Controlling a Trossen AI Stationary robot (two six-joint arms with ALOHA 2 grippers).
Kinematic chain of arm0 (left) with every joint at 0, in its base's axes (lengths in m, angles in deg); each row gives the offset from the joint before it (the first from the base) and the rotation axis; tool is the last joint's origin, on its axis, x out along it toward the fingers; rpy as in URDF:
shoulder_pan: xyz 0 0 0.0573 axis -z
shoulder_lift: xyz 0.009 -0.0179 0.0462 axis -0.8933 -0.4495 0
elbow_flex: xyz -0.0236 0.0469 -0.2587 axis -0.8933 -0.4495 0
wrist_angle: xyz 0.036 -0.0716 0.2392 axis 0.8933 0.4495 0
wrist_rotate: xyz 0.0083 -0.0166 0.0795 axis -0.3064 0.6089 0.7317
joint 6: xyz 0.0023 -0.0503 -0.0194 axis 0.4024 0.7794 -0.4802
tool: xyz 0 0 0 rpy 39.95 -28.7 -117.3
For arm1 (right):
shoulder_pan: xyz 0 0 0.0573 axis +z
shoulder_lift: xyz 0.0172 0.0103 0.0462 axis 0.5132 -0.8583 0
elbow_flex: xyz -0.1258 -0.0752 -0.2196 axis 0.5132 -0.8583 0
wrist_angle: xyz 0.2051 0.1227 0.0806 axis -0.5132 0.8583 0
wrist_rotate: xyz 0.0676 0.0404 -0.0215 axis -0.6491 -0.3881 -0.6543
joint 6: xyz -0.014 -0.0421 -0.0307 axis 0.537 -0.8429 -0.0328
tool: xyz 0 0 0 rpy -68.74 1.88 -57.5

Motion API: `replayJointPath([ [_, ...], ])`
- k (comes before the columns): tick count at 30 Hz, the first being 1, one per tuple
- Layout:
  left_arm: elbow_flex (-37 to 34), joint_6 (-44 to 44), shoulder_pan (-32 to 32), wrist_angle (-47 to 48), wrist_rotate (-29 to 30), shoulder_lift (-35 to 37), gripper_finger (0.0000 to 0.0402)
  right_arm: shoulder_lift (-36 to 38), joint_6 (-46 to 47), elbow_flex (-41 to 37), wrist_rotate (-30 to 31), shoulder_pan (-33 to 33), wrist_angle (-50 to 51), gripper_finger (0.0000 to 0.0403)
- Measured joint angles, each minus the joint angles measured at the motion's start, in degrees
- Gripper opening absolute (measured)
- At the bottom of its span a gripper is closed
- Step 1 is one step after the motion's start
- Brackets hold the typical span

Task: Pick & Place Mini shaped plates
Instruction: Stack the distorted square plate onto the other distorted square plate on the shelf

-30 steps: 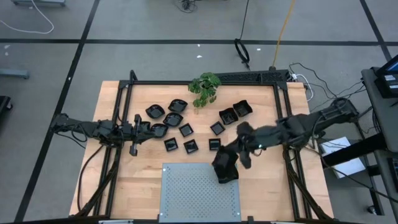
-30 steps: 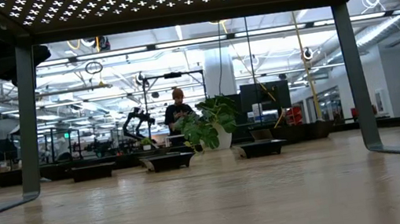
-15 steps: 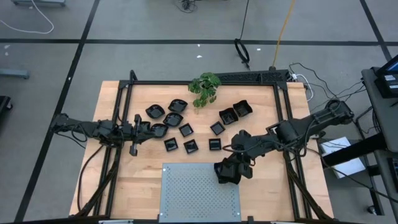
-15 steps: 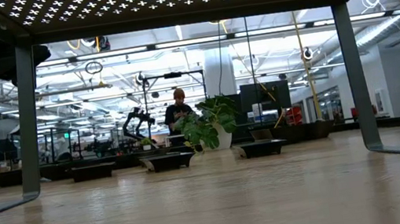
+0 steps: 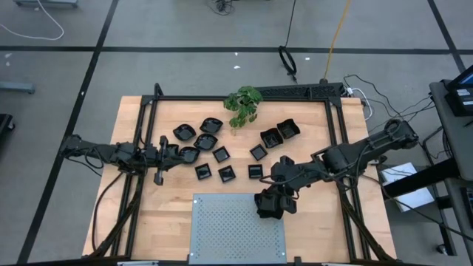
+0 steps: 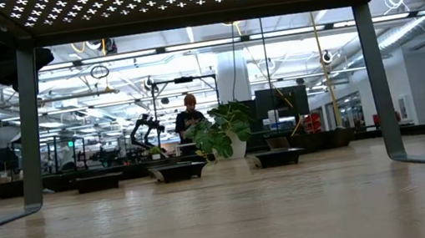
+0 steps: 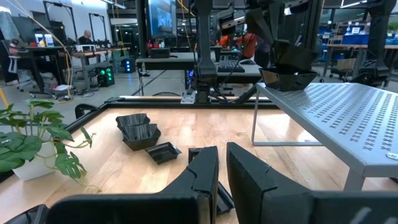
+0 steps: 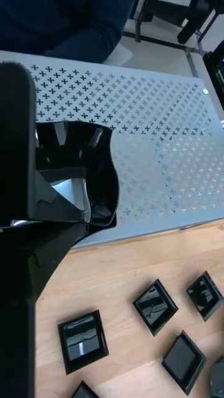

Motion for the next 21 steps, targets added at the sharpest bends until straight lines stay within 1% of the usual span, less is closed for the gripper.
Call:
replayJointPath([
  [18,0.0,0.0,0.0,0.0,0.0,0.0,0.0035,0.0,0.0,-0.1,0.0,0.0,0.2,0.0],
  [21,0.0,0.0,0.0,0.0,0.0,0.0,0.0035,0.0,-1.2,-0.1,0.0,0.0,0.2,0.0],
])
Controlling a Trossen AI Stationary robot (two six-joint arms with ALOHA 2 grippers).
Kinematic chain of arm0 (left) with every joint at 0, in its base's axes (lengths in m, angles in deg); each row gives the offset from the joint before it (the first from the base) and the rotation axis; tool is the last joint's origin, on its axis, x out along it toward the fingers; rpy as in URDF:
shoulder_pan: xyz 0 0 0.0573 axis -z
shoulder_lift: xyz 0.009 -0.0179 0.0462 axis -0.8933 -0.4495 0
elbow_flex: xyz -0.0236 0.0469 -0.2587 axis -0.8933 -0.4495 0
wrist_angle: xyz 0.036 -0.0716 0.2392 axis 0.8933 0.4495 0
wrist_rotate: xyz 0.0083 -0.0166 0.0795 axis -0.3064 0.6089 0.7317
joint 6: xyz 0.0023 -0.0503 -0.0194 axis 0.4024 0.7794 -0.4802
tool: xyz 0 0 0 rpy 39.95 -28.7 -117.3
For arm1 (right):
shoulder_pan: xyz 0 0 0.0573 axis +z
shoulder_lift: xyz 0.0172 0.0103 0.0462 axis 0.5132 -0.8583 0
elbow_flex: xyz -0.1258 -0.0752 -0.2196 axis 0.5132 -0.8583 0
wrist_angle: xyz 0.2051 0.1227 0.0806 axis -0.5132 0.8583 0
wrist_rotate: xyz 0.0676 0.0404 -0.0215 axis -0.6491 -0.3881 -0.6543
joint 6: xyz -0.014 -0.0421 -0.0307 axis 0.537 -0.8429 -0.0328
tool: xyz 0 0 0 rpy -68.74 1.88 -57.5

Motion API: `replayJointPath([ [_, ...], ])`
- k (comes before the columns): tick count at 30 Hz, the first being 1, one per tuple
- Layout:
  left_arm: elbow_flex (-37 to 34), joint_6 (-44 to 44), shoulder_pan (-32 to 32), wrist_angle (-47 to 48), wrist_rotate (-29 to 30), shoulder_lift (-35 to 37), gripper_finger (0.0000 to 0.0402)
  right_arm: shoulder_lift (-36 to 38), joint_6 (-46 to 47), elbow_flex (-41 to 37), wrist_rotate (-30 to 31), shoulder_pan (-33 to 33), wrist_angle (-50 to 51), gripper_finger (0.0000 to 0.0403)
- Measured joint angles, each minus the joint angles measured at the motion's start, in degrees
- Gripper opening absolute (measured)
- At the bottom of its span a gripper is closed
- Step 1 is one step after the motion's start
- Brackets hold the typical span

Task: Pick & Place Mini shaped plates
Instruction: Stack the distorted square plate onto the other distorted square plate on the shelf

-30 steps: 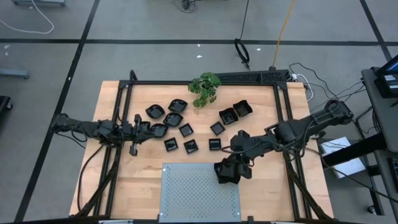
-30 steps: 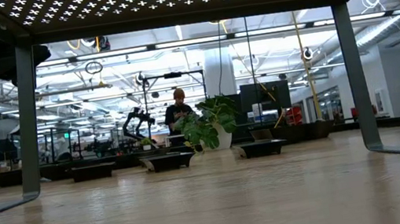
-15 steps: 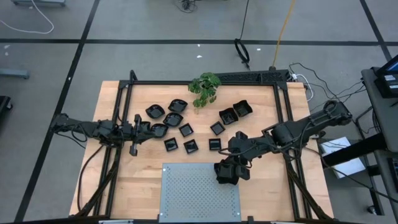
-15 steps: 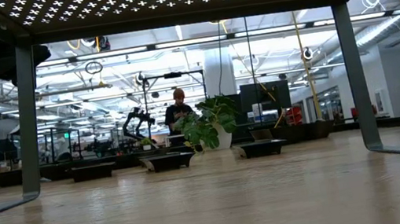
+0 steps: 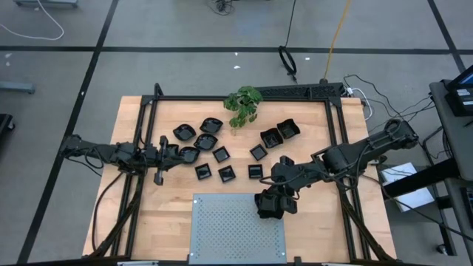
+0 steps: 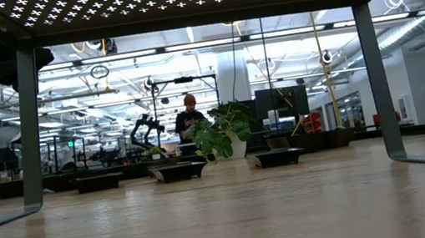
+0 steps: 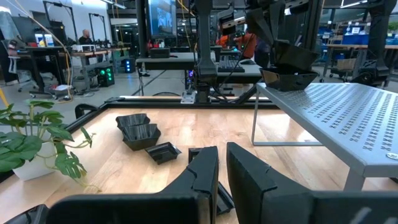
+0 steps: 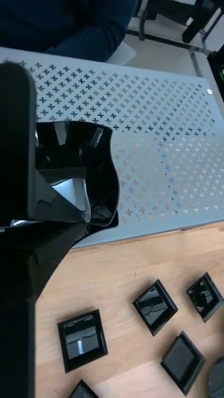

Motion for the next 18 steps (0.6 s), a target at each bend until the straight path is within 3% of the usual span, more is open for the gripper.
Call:
replayJointPath([
  [13,0.0,0.0,0.0,0.0,0.0,0.0,0.0035,0.0,-8.6,0.0,-0.2,0.0,0.1,0.0],
  [18,0.0,0.0,0.0,0.0,0.0,0.0,0.0035,0.0,-13.7,0.0,-3.8,0.0,0.8,0.0],
])
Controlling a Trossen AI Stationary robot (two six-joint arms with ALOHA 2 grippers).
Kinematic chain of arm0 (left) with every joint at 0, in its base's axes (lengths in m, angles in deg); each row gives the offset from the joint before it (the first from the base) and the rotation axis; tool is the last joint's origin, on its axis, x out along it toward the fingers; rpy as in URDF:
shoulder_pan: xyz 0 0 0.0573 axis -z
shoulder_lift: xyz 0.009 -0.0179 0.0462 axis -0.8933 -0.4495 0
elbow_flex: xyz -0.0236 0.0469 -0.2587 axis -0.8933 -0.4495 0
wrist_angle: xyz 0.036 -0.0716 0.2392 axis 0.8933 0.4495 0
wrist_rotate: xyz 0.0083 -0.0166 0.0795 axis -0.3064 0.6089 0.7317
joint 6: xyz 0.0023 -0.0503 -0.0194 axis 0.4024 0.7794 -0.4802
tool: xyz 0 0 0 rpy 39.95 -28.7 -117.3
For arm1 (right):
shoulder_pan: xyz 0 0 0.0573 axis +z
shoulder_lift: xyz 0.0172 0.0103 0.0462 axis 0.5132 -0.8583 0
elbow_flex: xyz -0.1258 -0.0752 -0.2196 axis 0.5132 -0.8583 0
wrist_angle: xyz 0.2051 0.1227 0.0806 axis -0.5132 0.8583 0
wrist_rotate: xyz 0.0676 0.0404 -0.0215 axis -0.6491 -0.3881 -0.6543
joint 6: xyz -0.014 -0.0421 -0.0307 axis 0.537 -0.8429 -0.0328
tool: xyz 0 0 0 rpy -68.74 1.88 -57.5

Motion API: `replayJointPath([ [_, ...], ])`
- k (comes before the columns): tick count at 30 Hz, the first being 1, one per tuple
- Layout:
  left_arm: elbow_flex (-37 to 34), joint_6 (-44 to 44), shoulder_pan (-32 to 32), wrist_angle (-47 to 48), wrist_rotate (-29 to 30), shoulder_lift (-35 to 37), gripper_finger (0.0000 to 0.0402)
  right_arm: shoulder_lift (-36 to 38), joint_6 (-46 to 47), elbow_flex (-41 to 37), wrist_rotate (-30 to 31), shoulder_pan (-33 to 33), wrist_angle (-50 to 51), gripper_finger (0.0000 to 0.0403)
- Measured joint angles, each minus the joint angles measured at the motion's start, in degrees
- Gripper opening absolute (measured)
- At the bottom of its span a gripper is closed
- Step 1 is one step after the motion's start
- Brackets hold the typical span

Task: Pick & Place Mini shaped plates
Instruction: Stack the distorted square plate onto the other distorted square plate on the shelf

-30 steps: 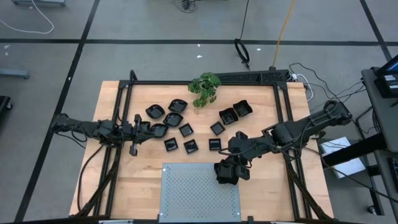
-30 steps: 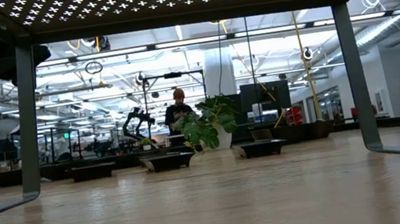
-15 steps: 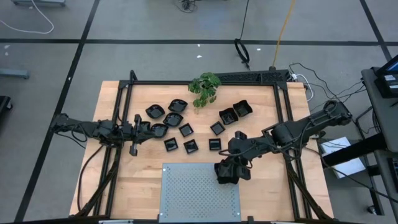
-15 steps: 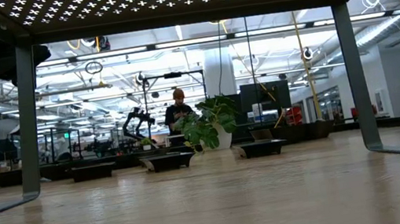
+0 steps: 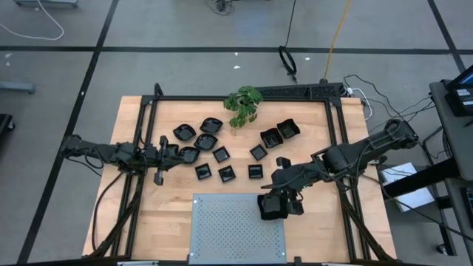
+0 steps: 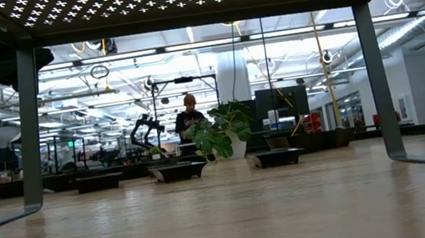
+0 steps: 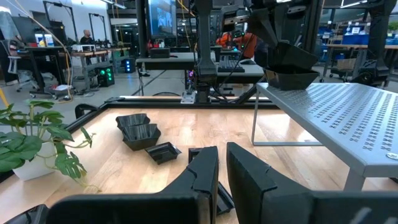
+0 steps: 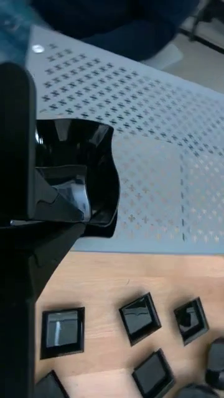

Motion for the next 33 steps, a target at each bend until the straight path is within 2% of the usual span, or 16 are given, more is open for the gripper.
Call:
replayJointPath([
  [9,0.0,0.0,0.0,0.0,0.0,0.0,0.0035,0.0,-2.1,0.0,-0.5,0.0,-0.9,0.0],
  [33,0.0,0.0,0.0,0.0,0.0,0.0,0.0035,0.0,3.0,0.0,-0.5,-0.4,-4.4,0.0],
])
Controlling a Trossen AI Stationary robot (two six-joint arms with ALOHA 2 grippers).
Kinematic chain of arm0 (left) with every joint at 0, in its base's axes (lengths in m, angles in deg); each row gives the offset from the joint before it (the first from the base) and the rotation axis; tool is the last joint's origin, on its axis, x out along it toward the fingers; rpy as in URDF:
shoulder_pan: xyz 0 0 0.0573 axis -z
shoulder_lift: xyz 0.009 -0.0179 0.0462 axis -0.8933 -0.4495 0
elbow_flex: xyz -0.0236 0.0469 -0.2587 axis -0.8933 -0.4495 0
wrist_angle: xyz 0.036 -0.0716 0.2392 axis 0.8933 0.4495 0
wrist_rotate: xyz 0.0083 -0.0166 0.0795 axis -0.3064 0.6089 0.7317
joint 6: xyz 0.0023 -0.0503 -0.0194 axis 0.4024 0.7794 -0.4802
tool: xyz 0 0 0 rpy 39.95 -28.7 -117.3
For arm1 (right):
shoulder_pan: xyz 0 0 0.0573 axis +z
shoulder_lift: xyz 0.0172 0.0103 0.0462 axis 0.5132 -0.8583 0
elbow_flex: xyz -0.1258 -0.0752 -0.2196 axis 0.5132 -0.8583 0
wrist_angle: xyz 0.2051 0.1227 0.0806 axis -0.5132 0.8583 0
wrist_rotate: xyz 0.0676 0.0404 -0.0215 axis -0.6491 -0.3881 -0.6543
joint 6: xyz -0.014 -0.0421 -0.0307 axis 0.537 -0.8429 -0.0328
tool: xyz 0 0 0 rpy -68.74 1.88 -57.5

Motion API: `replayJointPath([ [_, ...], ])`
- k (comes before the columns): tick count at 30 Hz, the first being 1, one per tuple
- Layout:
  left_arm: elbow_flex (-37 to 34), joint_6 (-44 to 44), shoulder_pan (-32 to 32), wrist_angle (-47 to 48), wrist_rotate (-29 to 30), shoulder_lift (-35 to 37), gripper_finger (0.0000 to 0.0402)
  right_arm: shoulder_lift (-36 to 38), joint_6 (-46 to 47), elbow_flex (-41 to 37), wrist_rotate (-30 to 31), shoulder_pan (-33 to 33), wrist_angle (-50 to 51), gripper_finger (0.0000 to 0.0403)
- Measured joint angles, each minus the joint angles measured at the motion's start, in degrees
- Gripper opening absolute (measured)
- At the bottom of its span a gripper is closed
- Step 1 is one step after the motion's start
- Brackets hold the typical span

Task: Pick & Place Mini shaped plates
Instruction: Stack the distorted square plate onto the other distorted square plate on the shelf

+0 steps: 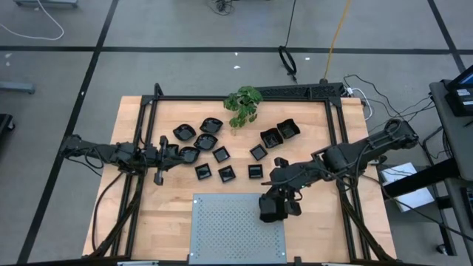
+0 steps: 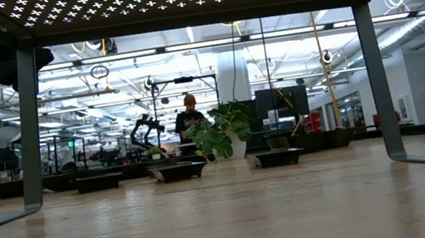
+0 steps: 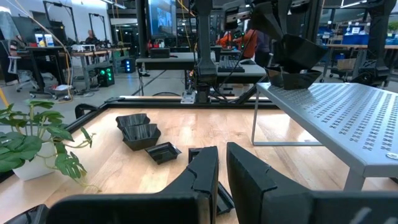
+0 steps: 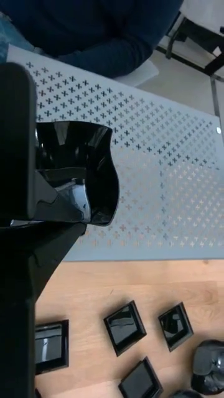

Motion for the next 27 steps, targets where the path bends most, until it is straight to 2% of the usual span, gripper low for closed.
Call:
replayJointPath([
  [18,0.0,0.0,0.0,0.0,0.0,0.0,0.0035,0.0,-2.6,0.0,-0.1,0.0,0.1,0.0002],
  [27,0.0,0.0,0.0,0.0,0.0,0.0,0.0035,0.0,-4.9,0.0,-0.1,0.0,0.3,0.0056],
])
